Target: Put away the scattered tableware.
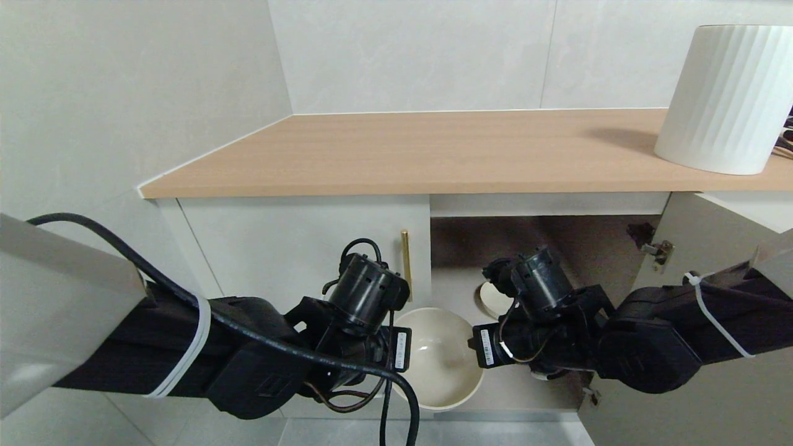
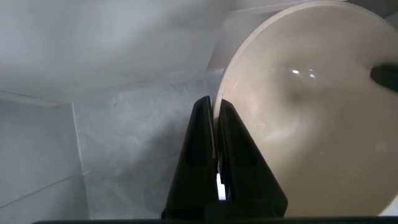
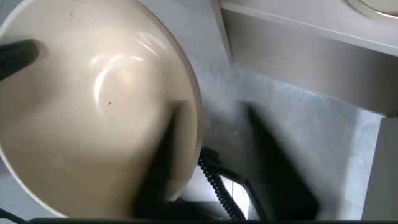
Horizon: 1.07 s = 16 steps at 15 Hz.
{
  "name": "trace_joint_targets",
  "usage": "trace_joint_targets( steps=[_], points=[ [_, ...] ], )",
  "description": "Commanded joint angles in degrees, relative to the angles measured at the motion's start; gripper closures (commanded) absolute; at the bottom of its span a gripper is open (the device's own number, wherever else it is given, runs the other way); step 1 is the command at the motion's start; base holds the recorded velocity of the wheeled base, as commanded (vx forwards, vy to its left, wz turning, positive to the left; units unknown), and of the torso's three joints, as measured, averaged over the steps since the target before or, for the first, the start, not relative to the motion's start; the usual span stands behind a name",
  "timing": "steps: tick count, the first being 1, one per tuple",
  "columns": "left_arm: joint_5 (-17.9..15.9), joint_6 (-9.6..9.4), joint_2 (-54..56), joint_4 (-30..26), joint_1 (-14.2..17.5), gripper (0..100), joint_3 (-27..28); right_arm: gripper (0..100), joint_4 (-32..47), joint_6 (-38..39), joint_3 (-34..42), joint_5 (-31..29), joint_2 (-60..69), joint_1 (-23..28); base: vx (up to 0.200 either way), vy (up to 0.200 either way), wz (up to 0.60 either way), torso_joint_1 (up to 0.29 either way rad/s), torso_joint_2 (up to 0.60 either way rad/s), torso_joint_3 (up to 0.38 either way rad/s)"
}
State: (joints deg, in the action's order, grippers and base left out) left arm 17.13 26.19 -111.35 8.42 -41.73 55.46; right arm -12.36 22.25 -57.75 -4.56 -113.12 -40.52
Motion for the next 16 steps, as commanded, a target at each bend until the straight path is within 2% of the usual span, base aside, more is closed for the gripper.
trace_joint_targets(
  steps=[1, 9, 10, 16],
  points=[
    [0.01, 0.01, -0.01, 0.01, -0.02, 100, 0.00, 100, -0.03, -0.01, 0.09, -0.01, -0.35, -0.08, 0.000, 0.000, 0.00, 0.000, 0.00, 0.000],
    [0.01, 0.01, -0.27, 0.01, -0.02, 100, -0.08, 100, -0.03, -0.01, 0.09, -0.10, -0.26, -0.17, 0.000, 0.000, 0.00, 0.000, 0.00, 0.000],
    [0.01, -0.08, -0.36, 0.01, -0.02, 0, -0.26, 100, -0.03, -0.01, 0.09, -0.10, -0.35, -0.17, 0.000, 0.000, 0.00, 0.000, 0.00, 0.000],
    [0.01, 0.09, -0.18, 0.10, 0.07, 0, -0.26, 100, -0.03, -0.01, 0.09, -0.10, -0.44, -0.17, 0.000, 0.000, 0.00, 0.000, 0.00, 0.000]
  ],
)
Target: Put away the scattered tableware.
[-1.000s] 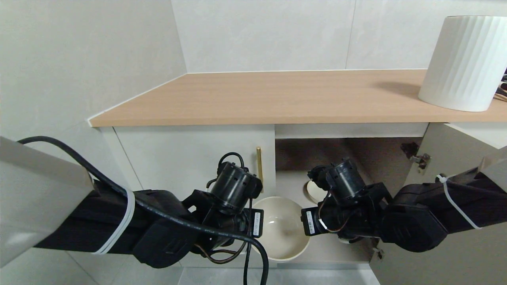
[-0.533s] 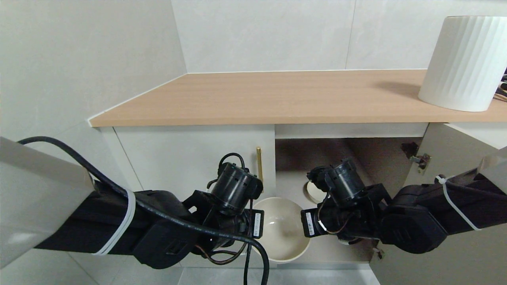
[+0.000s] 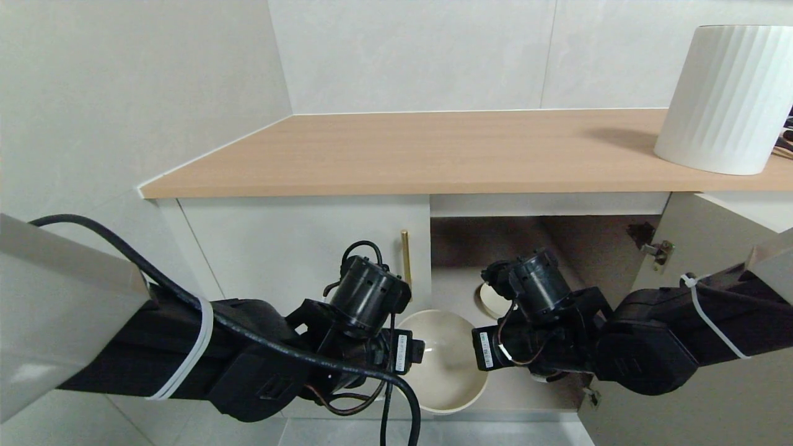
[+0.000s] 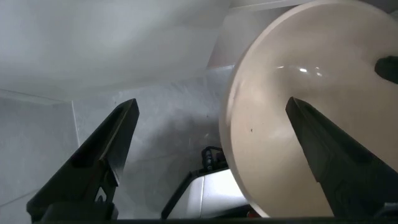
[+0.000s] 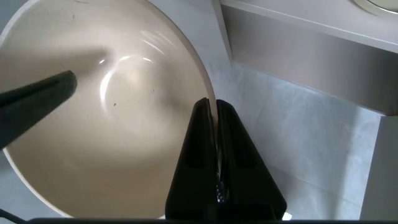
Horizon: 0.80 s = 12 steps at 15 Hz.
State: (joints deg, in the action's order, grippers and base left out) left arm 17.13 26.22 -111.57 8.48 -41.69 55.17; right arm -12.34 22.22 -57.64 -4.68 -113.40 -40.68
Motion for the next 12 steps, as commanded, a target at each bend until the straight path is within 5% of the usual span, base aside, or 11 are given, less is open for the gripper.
trace_joint_targets(
  steps=[1, 12],
  points=[
    [0.01, 0.06, 0.21, 0.30, 0.03, 0, 0.02, 100, -0.14, 0.10, -0.02, 0.02, -0.25, 0.07, 0.000, 0.000, 0.00, 0.000, 0.00, 0.000],
    [0.01, 0.15, 0.65, 0.74, 0.91, 0, -0.07, 100, -18.16, 0.45, -0.90, -3.40, -10.79, 13.43, 0.000, 0.000, 0.00, 0.000, 0.00, 0.000]
  ],
)
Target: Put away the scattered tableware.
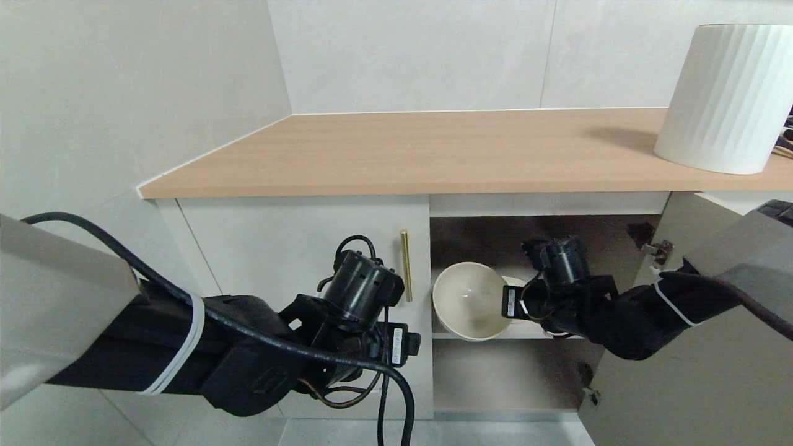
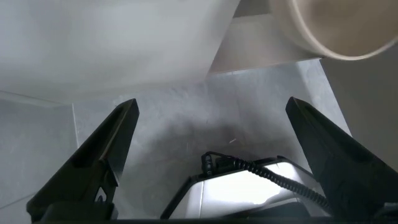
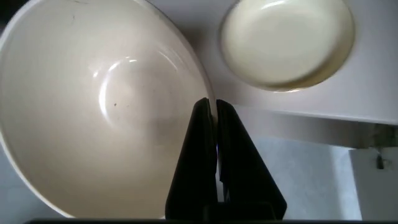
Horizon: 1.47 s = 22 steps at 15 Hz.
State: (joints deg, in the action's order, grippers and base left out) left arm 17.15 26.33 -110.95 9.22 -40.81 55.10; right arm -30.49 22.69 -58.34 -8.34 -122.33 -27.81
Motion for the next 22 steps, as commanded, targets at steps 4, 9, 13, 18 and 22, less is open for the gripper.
trace_joint_targets(
  steps=[4, 9, 13, 18, 22],
  points=[
    [0.07, 0.04, 0.29, 0.01, 0.03, 0, 0.01, 100, -1.42, 3.59, -6.78, -2.91, -7.22, 6.45, 0.000, 0.000, 0.00, 0.000, 0.00, 0.000],
    [0.07, 0.04, 0.38, 0.01, 0.03, 0, 0.01, 100, -0.98, 4.21, -10.47, -4.14, -10.91, 9.70, 0.000, 0.000, 0.00, 0.000, 0.00, 0.000],
    [0.07, 0.04, 0.38, 0.01, 0.03, 0, 0.01, 100, -0.98, 4.21, -11.79, -4.67, -11.96, 11.37, 0.000, 0.000, 0.00, 0.000, 0.00, 0.000],
    [0.07, 0.04, 0.38, 0.01, 0.03, 0, 0.01, 100, -0.80, 4.03, -12.58, -4.76, -13.37, 12.16, 0.000, 0.000, 0.00, 0.000, 0.00, 0.000],
    [0.07, 0.04, 0.29, 0.01, 0.03, 0, 0.01, 100, 0.52, 3.68, -12.58, -4.85, -13.81, 12.69, 0.000, 0.000, 0.00, 0.000, 0.00, 0.000]
  ],
)
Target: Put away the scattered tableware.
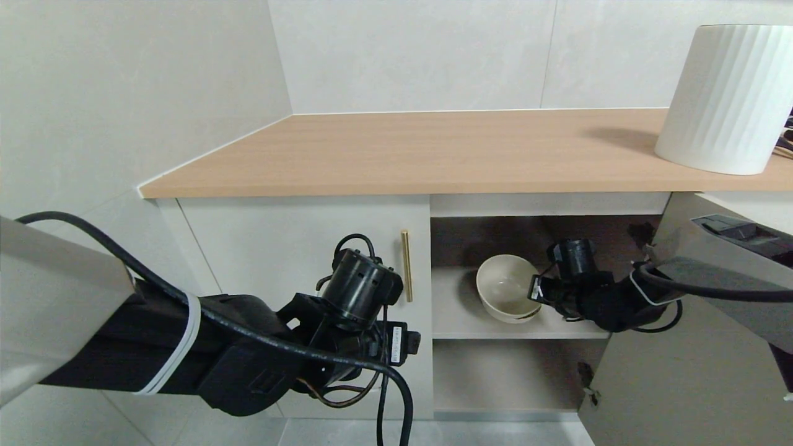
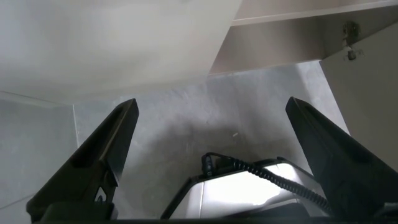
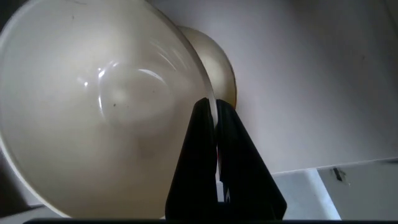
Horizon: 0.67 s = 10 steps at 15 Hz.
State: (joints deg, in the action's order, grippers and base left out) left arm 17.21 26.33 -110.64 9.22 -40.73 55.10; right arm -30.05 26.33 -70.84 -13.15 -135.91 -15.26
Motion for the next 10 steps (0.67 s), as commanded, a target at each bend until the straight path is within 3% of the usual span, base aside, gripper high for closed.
trace_joint_targets(
  steps=[1, 10],
  points=[
    [0.01, 0.04, -0.01, 0.01, 0.04, 0, 0.01, 100, 0.17, -0.05, -0.09, -0.12, -0.23, 0.15, 0.000, 0.000, 0.00, 0.000, 0.00, 0.000],
    [0.10, 0.12, 0.08, 0.01, 0.04, 0, 0.01, 100, 0.17, -0.05, -0.44, -0.21, -0.76, 0.32, 0.000, 0.000, 0.00, 0.000, 0.00, 0.000]
  ],
)
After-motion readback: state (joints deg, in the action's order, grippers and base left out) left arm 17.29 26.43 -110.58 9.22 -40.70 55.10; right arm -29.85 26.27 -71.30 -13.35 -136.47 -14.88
